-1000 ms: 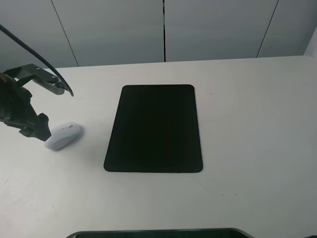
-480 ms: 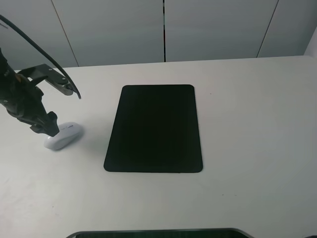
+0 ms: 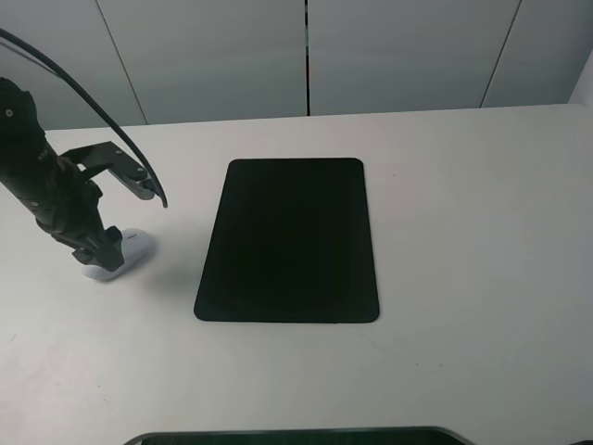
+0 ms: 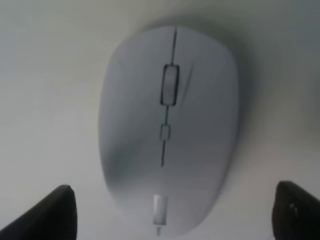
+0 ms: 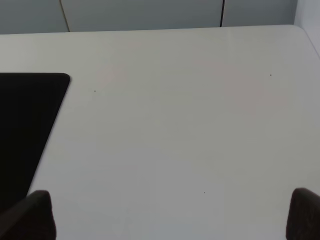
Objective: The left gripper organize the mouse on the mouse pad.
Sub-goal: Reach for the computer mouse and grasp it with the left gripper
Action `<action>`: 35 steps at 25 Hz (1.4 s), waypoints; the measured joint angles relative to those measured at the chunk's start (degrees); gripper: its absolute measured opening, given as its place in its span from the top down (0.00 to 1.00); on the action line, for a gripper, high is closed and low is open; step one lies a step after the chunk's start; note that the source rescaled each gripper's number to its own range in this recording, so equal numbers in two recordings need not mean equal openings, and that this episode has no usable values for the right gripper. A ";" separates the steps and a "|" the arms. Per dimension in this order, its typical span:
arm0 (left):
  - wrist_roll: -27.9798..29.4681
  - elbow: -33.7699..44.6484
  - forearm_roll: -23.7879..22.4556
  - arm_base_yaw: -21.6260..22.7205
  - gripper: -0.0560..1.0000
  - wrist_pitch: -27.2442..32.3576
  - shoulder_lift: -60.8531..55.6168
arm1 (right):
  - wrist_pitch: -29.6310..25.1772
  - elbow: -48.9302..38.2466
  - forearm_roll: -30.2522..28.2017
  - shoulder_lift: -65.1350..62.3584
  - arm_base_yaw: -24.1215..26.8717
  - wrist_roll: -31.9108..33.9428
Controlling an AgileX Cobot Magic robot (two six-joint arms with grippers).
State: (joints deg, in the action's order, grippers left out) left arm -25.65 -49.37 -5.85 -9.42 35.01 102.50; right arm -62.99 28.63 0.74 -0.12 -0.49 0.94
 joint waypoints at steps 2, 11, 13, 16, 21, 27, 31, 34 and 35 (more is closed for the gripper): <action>0.00 0.00 0.00 0.00 0.00 -0.54 0.40 | 0.00 0.00 0.00 0.00 0.00 0.00; -0.44 -0.10 0.00 0.00 0.00 -3.68 3.56 | 0.00 0.00 0.00 0.00 0.00 0.00; -0.44 -0.10 0.00 0.00 0.00 -4.27 4.02 | 0.00 0.00 0.00 0.00 0.00 0.00; -0.54 -0.10 0.10 0.00 0.00 -5.74 4.98 | 0.00 0.00 0.00 0.00 0.00 0.00; -0.66 -0.10 0.68 0.00 0.00 -7.60 5.79 | 0.00 0.00 0.00 0.00 0.00 0.00; -0.18 -0.10 1.10 0.00 0.00 -7.88 7.18 | 0.00 0.00 0.00 0.00 0.00 -0.11; -0.08 -0.10 1.85 0.00 0.00 -7.88 7.27 | 0.00 0.00 0.00 0.00 0.00 -0.11; -0.08 -0.10 2.17 0.00 0.00 -8.10 7.27 | 0.00 0.00 0.00 0.00 0.00 -0.11; -0.08 -0.10 2.21 0.00 0.00 -8.10 7.27 | 0.00 0.00 0.00 0.00 0.00 -0.11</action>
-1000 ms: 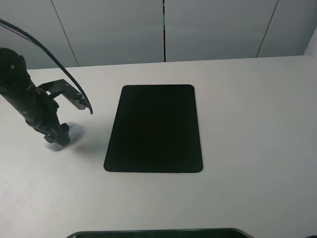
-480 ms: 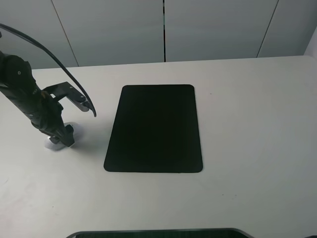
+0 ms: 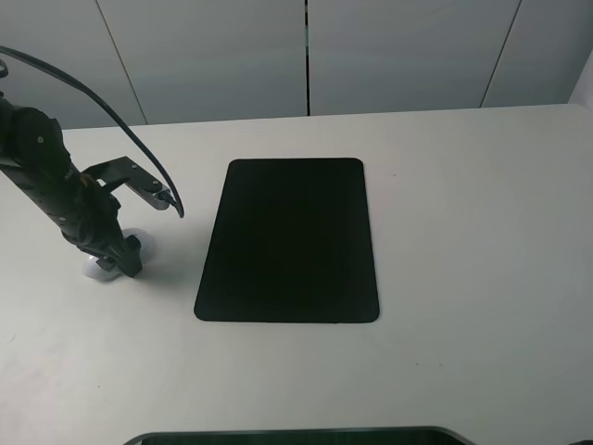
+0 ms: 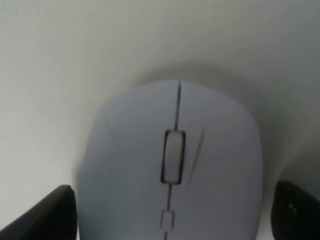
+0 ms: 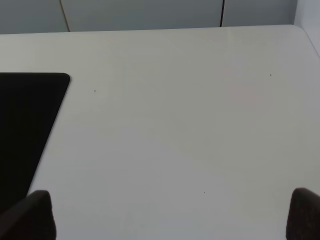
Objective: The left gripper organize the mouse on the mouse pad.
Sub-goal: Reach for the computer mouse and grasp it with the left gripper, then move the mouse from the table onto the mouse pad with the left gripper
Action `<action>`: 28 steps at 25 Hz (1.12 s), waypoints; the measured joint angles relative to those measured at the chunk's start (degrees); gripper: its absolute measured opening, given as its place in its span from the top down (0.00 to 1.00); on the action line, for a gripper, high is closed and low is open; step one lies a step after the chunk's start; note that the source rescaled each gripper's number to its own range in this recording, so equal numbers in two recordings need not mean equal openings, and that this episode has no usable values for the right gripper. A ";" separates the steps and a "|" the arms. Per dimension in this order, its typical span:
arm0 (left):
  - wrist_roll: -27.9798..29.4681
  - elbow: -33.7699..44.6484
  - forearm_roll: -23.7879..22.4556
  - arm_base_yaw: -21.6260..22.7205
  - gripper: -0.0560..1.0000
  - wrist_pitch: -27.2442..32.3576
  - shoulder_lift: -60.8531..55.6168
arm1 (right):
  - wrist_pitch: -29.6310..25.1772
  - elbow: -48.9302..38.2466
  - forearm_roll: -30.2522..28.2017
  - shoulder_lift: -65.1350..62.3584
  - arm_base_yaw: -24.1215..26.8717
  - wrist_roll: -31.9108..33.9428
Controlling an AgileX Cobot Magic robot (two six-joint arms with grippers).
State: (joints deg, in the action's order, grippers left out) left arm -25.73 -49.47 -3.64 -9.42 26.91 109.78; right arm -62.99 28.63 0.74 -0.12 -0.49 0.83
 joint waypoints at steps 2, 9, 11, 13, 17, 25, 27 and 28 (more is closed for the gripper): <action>0.00 0.00 0.12 0.00 0.00 -0.04 0.00 | 0.00 0.00 0.00 0.00 0.00 0.00; 0.00 0.00 0.54 0.00 0.00 -0.39 0.00 | 0.00 0.00 0.00 0.00 0.00 0.00; 0.00 0.00 0.54 0.00 0.00 -0.39 0.00 | 0.00 0.00 0.00 0.00 0.00 0.00; 0.00 0.00 0.54 0.00 0.01 -0.39 0.00 | 0.00 0.00 0.00 0.00 0.00 0.00; 0.00 0.00 0.64 0.00 0.95 -0.19 0.00 | 0.00 0.00 0.00 0.00 0.00 0.00; 1.46 -1.23 0.98 0.00 0.93 1.56 0.13 | 0.00 0.00 0.00 0.00 0.00 0.00; 3.30 -2.13 0.98 0.00 0.93 2.32 0.13 | 0.00 0.00 0.00 0.00 0.00 0.00; 3.89 -2.76 0.98 0.00 0.93 2.62 0.13 | 0.00 0.00 0.00 0.00 0.00 0.00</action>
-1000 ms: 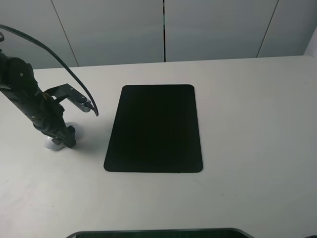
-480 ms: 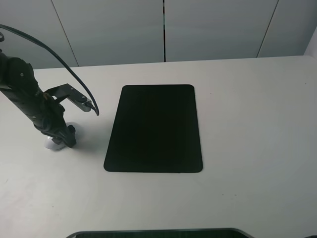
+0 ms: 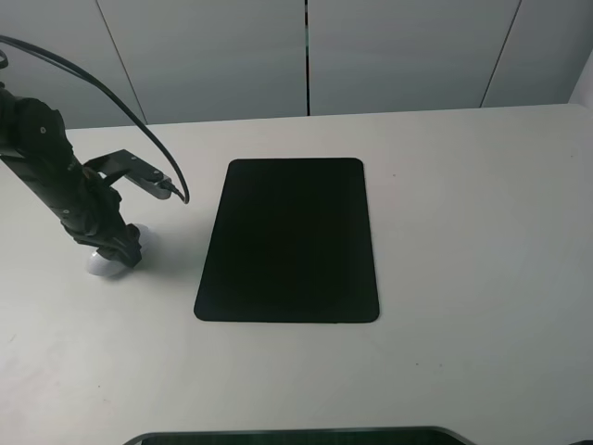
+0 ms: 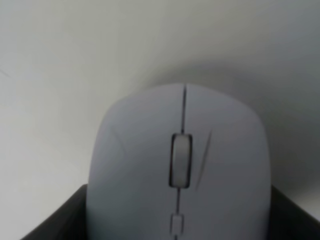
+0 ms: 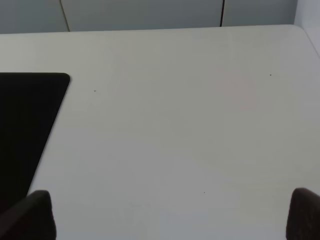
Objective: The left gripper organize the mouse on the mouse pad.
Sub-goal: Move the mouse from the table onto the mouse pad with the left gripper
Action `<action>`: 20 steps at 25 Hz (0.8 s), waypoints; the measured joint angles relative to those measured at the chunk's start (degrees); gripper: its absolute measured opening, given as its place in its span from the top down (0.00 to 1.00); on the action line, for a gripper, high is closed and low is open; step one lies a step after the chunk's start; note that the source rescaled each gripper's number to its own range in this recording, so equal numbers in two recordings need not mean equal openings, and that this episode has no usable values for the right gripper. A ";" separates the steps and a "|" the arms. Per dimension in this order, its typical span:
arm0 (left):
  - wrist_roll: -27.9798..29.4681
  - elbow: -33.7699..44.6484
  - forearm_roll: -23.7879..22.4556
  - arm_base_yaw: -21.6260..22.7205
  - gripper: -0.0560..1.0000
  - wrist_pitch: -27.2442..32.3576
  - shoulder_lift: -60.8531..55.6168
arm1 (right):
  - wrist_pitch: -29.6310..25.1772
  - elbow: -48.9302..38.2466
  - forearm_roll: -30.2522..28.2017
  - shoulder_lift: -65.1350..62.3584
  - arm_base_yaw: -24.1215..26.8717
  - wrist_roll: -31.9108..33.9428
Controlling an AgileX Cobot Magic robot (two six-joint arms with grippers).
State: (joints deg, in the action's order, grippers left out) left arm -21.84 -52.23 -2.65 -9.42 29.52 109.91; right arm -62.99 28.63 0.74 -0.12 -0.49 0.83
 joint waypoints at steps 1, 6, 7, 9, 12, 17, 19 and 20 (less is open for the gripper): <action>0.48 -0.65 0.00 0.00 0.93 0.53 0.00 | 0.00 0.00 0.00 0.00 0.00 0.00; 3.07 -1.75 0.00 0.00 0.93 2.55 0.00 | 0.00 0.00 0.00 0.00 0.00 0.00; 3.53 -1.75 0.00 0.00 0.93 2.68 0.00 | 0.00 0.00 0.00 0.00 0.00 0.00; 5.40 -1.75 0.00 0.00 0.93 2.91 0.00 | 0.00 0.00 0.00 0.00 0.00 0.00; 10.91 -1.75 0.00 0.00 0.93 2.70 0.00 | 0.00 0.00 0.00 0.00 0.00 0.00; 25.73 -1.75 0.00 0.00 0.93 2.55 0.00 | 0.00 0.00 0.00 0.00 0.00 0.00; 32.78 -1.75 0.00 0.00 0.93 3.12 0.00 | 0.00 0.00 0.00 0.00 0.00 0.00; 35.18 -1.75 0.00 0.00 0.93 3.56 0.00 | 0.00 0.00 0.00 0.00 0.00 0.00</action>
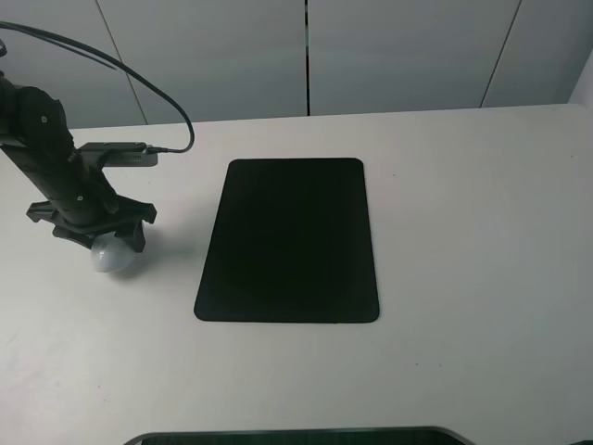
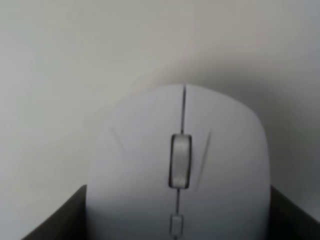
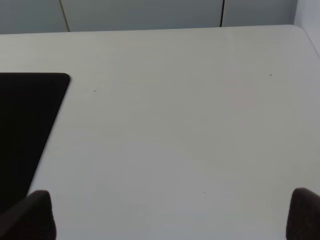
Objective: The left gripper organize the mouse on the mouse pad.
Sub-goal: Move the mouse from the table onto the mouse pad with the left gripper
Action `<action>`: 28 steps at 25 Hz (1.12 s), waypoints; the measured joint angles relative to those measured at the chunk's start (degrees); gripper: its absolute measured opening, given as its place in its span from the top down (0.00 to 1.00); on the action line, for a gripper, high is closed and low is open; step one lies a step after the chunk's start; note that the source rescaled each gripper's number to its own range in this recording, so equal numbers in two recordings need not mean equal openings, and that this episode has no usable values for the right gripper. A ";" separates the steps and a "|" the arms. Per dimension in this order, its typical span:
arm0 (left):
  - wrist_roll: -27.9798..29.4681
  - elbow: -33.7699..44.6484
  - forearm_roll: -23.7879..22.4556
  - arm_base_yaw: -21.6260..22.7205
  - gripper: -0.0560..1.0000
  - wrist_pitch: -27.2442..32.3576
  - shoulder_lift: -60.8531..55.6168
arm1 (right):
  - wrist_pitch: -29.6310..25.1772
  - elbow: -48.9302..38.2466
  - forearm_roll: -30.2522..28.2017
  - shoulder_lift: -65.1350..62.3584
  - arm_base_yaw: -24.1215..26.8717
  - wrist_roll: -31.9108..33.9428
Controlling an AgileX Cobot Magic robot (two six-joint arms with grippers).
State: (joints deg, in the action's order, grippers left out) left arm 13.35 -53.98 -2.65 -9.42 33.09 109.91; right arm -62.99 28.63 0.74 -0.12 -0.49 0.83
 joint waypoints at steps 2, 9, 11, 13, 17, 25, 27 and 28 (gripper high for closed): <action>3.73 0.00 0.75 0.00 0.93 0.34 0.00 | 0.00 0.00 0.00 0.00 0.00 0.00; 5.79 -5.25 3.53 -2.38 0.93 5.17 0.00 | 0.00 0.00 0.00 0.00 0.00 0.00; 5.94 -7.78 4.34 -3.82 0.93 6.50 0.00 | 0.00 0.00 0.00 0.00 0.00 0.00; 6.65 -10.49 4.74 -5.49 0.93 7.19 0.00 | 0.00 0.00 0.00 0.00 0.00 0.00; 7.34 -15.25 5.00 -8.93 0.93 9.62 0.13 | 0.00 0.00 0.00 0.00 0.00 0.00; 10.16 -23.43 4.53 -14.71 0.93 14.19 2.12 | 0.00 0.00 0.00 0.00 0.00 0.00; 11.00 -25.56 4.53 -16.12 0.93 14.98 2.94 | 0.00 0.00 0.00 0.00 0.00 0.00; 11.38 -26.74 4.53 -16.86 0.93 15.57 3.52 | 0.00 0.00 0.00 0.00 0.00 0.00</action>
State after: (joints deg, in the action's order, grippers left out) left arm 24.73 -80.72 1.87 -26.28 48.66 113.43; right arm -62.99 28.63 0.74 -0.12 -0.49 0.83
